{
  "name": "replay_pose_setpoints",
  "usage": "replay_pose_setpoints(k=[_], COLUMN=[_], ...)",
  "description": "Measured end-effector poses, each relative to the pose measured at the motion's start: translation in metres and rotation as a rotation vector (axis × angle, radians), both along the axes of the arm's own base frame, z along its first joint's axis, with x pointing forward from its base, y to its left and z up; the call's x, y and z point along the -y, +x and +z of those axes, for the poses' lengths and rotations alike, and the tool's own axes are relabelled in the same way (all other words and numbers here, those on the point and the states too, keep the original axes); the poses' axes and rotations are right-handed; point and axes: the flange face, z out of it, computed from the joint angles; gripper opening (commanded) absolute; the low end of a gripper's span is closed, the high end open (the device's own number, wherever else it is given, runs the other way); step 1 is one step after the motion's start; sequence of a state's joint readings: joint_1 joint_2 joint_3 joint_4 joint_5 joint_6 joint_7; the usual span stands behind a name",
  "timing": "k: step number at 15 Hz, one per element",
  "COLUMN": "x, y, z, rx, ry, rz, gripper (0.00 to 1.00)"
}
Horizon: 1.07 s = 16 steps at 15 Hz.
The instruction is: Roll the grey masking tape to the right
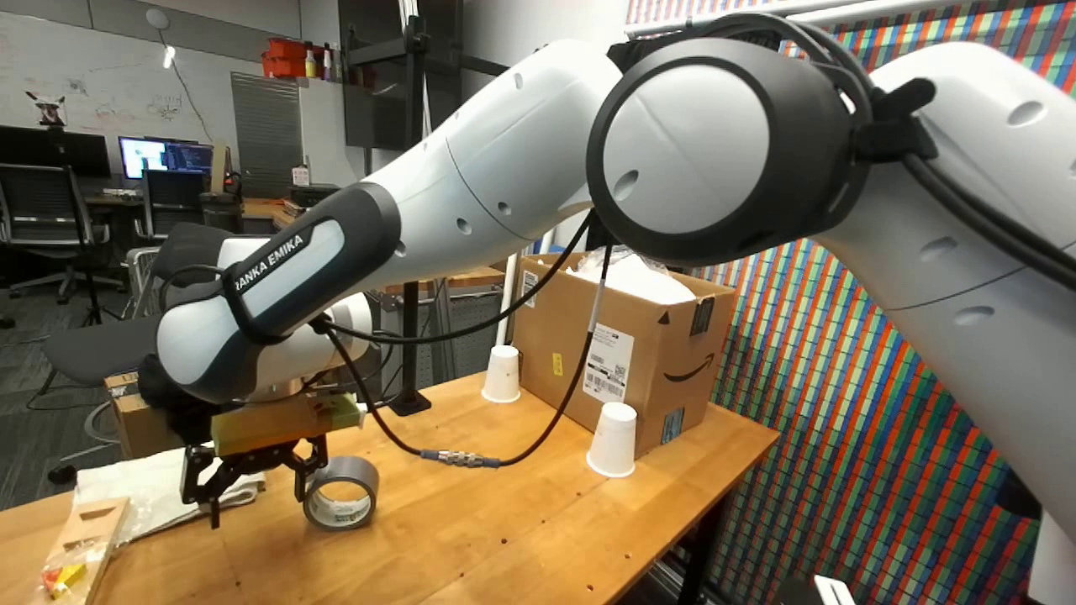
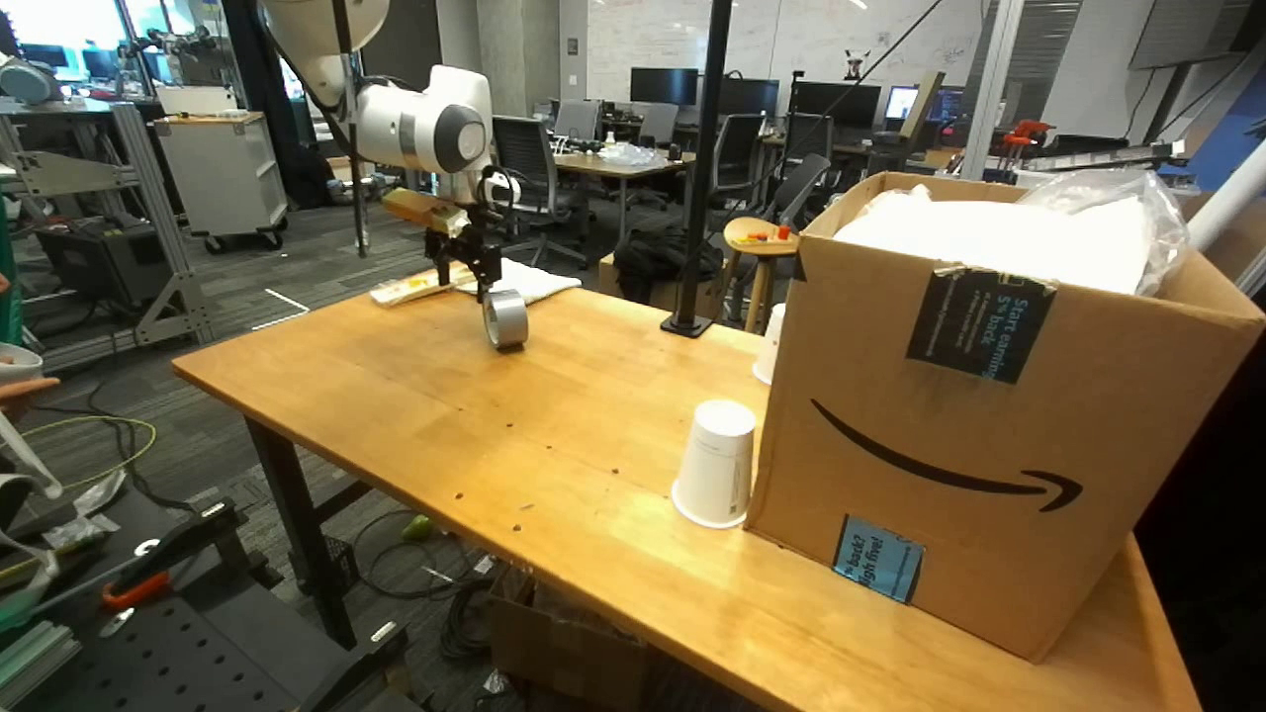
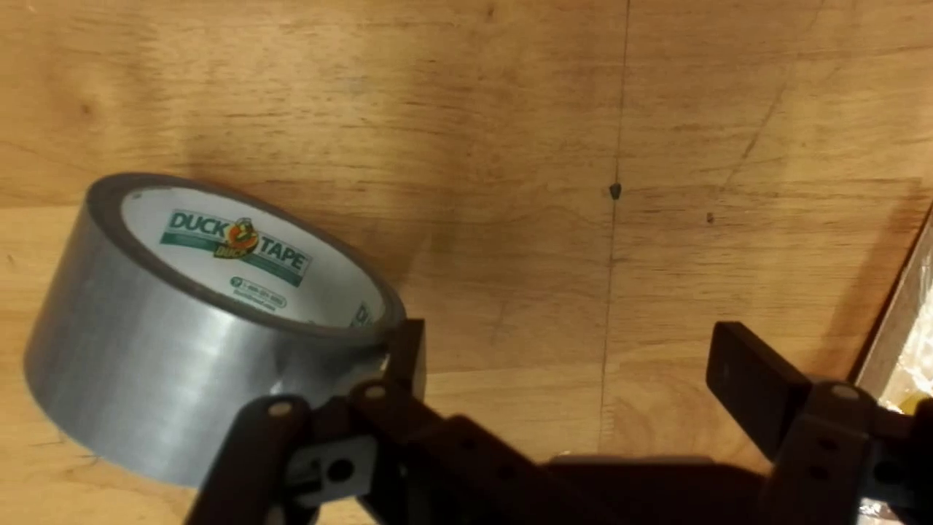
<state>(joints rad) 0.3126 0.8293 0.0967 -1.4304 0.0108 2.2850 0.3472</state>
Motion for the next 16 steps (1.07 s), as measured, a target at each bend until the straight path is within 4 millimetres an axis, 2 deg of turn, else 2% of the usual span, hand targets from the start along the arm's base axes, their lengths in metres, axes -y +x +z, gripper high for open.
replay_pose_setpoints(k=[5, 9, 13, 16], x=[0.002, -0.01, -0.013, -0.012], y=[-0.006, -0.027, -0.047, -0.052], z=[0.013, 0.022, 0.016, 0.013], rx=[-0.005, -0.032, -0.071, -0.08], ry=[0.014, 0.035, 0.032, 0.028], rz=[-0.016, -0.005, 0.002, 0.004], gripper=[1.0, 1.0, 1.0, 1.0])
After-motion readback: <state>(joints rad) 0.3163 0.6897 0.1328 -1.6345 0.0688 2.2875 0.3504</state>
